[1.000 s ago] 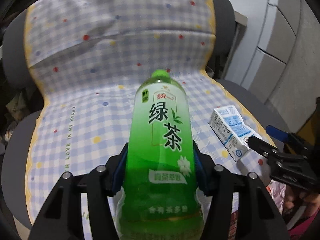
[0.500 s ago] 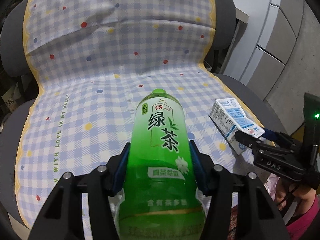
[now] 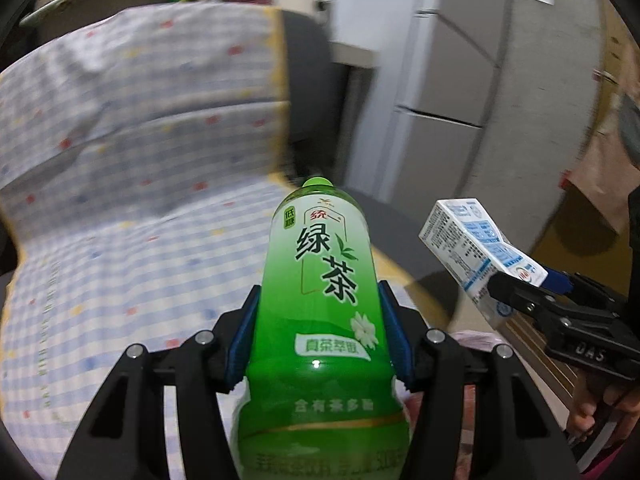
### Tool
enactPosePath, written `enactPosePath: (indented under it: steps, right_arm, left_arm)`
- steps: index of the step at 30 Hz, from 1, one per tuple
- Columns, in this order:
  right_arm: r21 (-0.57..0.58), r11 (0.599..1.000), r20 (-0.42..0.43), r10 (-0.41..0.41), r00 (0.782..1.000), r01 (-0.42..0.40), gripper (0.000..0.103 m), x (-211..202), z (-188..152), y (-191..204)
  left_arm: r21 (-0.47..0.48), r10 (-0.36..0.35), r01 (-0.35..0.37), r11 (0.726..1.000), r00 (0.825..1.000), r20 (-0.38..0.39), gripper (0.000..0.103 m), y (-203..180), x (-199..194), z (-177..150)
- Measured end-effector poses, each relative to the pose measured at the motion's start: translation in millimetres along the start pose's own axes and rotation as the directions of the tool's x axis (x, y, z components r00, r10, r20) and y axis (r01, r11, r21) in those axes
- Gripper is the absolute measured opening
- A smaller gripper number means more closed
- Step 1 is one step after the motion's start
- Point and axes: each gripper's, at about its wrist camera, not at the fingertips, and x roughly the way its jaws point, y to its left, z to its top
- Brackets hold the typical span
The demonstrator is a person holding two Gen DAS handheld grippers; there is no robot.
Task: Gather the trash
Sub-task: 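Carry the bottle and carton over the pink bin and open both grippers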
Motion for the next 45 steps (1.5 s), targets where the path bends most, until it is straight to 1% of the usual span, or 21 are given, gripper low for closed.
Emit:
enactPosePath:
  steps: [3, 5, 9, 12, 14, 15, 16, 17, 19, 22, 24, 27, 30, 35, 40, 43, 44, 45]
  right_arm:
    - [0.044, 0.996, 0.011, -0.083, 0.997, 0.082, 0.072, -25.4, -14.8, -32.2]
    - [0.083, 0.987, 0.008, -0.14, 0.99, 0.139, 0.073, -40.2, -28.4, -55.2]
    - [0.152, 0.965, -0.02, -0.215, 0.976, 0.215, 0.073, -54.4, -54.1, -92.7]
    - [0.203, 0.948, -0.051, -0.24, 0.969, 0.246, 0.073, -57.9, -69.4, -115.3]
    - [0.219, 0.94, -0.069, -0.253, 0.965, 0.262, 0.076, -57.1, -77.4, -127.2]
    - [0.224, 0.934, -0.077, -0.267, 0.961, 0.278, 0.077, -55.0, -80.3, -132.2]
    - [0.226, 0.929, -0.085, -0.281, 0.956, 0.293, 0.083, -53.1, -82.8, -135.6]
    - [0.223, 0.92, -0.108, -0.305, 0.946, 0.322, 0.086, -47.9, -85.7, -141.1]
    - [0.23, 0.907, -0.119, -0.332, 0.936, 0.351, 0.086, -44.1, -89.1, -146.5]
    - [0.243, 0.914, -0.105, -0.309, 0.945, 0.325, 0.086, -45.5, -90.5, -148.6]
    - [0.237, 0.917, -0.088, -0.308, 0.947, 0.32, 0.086, -49.4, -90.5, -147.8]
    - [0.237, 0.92, -0.052, -0.31, 0.949, 0.313, 0.086, -57.9, -87.1, -144.4]
    - [0.256, 0.914, -0.015, -0.322, 0.947, 0.315, 0.086, -68.3, -83.8, -147.0]
    - [0.286, 0.899, 0.041, -0.358, 0.933, 0.333, 0.086, -86.3, -79.0, -154.3]
    - [0.324, 0.88, 0.065, -0.387, 0.92, 0.347, 0.086, -101.1, -78.7, -166.4]
    - [0.334, 0.871, 0.068, -0.403, 0.913, 0.36, 0.086, -105.6, -80.7, -174.5]
    - [0.337, 0.869, 0.066, -0.406, 0.911, 0.363, 0.086, -106.1, -81.2, -176.5]
    - [0.341, 0.867, 0.064, -0.407, 0.911, 0.363, 0.086, -106.4, -82.2, -179.1]
  left_arm:
    - [0.052, -0.067, 0.067, 0.996, 0.998, -0.002, 0.055, -36.2, 7.8, -0.4]
    - [0.085, -0.123, 0.123, 0.989, 0.992, -0.012, 0.055, -61.9, 13.3, -2.8]
    - [0.123, -0.176, 0.178, 0.976, 0.984, -0.031, 0.055, -93.2, 23.0, -8.2]
    - [0.134, -0.202, 0.208, 0.969, 0.978, -0.059, 0.055, -109.5, 28.4, -13.9]
    - [0.148, -0.2, 0.207, 0.967, 0.978, -0.065, 0.055, -118.8, 29.3, -18.7]
    - [0.154, -0.201, 0.209, 0.966, 0.977, -0.071, 0.055, -121.4, 30.0, -20.5]
    - [0.155, -0.201, 0.211, 0.965, 0.977, -0.075, 0.055, -122.9, 29.4, -22.3]
    - [0.157, -0.199, 0.21, 0.965, 0.977, -0.079, 0.055, -125.2, 29.6, -24.2]
    - [0.167, -0.195, 0.207, 0.964, 0.977, -0.087, 0.055, -127.3, 28.7, -27.9]
    - [0.183, -0.194, 0.209, 0.961, 0.976, -0.097, 0.055, -130.2, 28.0, -32.9]
    - [0.192, -0.198, 0.215, 0.958, 0.975, -0.105, 0.055, -133.9, 29.4, -34.4]
    - [0.214, -0.217, 0.242, 0.946, 0.967, -0.131, 0.055, -140.4, 34.5, -39.1]
    - [0.246, -0.244, 0.283, 0.927, 0.953, -0.18, 0.055, -152.9, 44.5, -49.2]
    - [0.273, -0.279, 0.343, 0.899, 0.928, -0.246, 0.055, -175.5, 59.1, -62.8]
    - [0.303, -0.323, 0.404, 0.863, 0.903, -0.284, 0.055, -200.5, 69.1, -60.6]
    - [0.315, -0.347, 0.443, 0.839, 0.883, -0.317, 0.056, -219.4, 76.5, -56.9]
    - [0.32, -0.352, 0.453, 0.832, 0.877, -0.326, 0.057, -224.6, 78.8, -56.6]
    - [0.33, -0.359, 0.459, 0.825, 0.876, -0.322, 0.069, -231.1, 81.6, -55.2]
